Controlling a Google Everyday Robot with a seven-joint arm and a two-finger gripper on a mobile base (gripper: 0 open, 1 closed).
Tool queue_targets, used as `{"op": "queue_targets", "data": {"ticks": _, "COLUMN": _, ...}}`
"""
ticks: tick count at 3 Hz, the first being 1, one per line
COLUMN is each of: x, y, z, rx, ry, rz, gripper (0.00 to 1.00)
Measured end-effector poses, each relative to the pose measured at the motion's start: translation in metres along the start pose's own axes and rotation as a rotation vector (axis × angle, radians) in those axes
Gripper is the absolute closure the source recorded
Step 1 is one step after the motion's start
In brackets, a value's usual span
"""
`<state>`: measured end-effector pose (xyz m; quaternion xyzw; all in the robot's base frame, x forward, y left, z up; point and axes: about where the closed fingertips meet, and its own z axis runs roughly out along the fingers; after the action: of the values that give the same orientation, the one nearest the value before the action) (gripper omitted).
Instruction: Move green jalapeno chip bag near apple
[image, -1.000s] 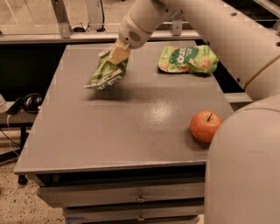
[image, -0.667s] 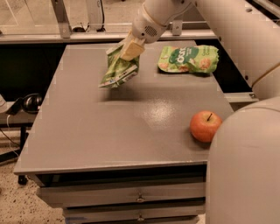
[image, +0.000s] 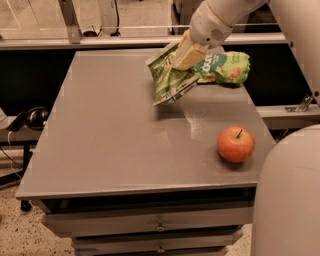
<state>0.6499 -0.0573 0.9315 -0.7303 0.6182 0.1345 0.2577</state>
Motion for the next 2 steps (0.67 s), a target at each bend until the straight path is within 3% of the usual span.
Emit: {"op": "queue_targets", "data": {"ticks": 2, "x": 0.063, "y": 0.018, "z": -0.034, "rx": -0.002, "ry": 0.029, "rz": -0.021, "gripper": 1.0}}
